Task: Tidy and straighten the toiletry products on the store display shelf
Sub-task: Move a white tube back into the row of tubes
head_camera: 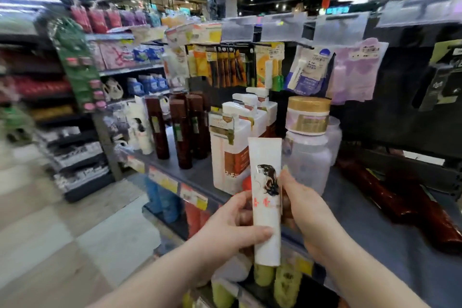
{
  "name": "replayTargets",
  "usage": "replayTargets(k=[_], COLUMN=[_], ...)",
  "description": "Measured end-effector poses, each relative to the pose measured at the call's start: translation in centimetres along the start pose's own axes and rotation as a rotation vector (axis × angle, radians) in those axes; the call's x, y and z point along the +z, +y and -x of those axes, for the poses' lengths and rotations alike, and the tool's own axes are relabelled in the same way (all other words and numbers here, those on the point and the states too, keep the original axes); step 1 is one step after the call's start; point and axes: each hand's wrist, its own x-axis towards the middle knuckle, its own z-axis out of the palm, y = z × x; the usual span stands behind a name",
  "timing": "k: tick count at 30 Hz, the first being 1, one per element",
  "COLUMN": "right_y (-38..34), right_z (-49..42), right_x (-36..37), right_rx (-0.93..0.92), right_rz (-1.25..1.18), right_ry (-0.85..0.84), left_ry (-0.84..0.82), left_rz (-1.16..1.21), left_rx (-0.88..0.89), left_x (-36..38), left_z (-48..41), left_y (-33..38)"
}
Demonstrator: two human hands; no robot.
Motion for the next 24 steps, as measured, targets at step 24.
replayTargets(k=[24], right_y=[0.5], right_z=[-5.4], right_x=[45.4], right_rx=[-0.079], right_rz=[0.403], right_ry=[-0.371], left_ry=[0.278], left_rz=[0.006], left_rx=[0.077], left_x=[-40.8], left_z=[18.1], left_y=[1.7])
